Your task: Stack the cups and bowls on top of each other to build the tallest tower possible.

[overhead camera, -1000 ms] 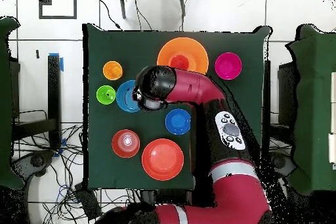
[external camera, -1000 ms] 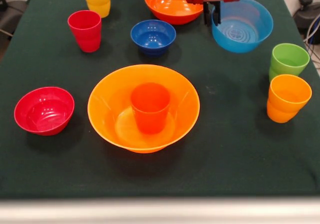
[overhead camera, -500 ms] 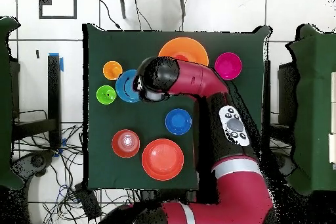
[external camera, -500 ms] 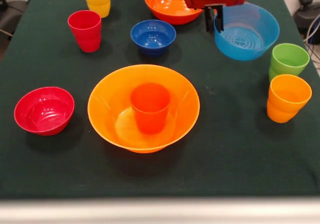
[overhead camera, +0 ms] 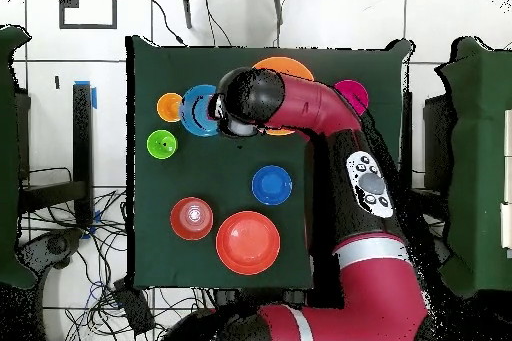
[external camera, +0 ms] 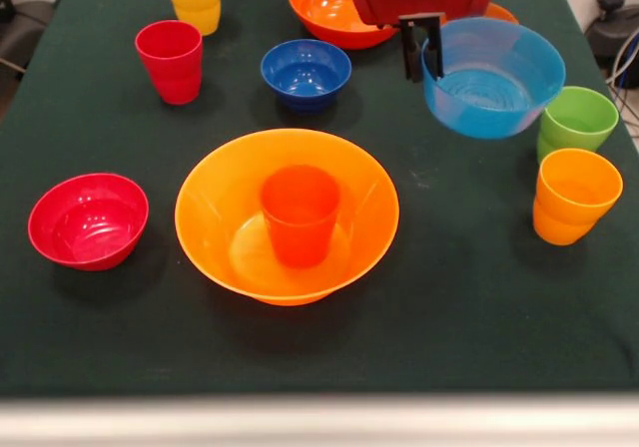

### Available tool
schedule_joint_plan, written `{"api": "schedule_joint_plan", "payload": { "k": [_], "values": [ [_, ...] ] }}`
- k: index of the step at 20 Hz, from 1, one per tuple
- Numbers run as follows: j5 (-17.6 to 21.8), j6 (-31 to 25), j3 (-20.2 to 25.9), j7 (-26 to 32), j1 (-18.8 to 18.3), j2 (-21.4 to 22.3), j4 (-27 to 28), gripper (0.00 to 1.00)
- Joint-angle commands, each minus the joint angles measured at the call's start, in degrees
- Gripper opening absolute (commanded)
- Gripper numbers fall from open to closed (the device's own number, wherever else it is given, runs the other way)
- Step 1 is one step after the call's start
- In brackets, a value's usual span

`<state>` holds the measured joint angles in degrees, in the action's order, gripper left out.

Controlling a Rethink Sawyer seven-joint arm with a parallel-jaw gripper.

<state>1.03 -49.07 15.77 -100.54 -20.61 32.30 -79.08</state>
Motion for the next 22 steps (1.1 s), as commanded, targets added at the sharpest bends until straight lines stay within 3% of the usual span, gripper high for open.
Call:
{"api": "schedule_joint_plan", "payload": {
  "k": [1, 22],
  "values": [
    [4.1, -7.1, 5.0, 9.9, -2.1, -5.1, 7.3, 0.0],
    [8.6, -9.0, 7.3, 13.2, -5.2, -6.5, 10.5, 0.0]
  ]
}}
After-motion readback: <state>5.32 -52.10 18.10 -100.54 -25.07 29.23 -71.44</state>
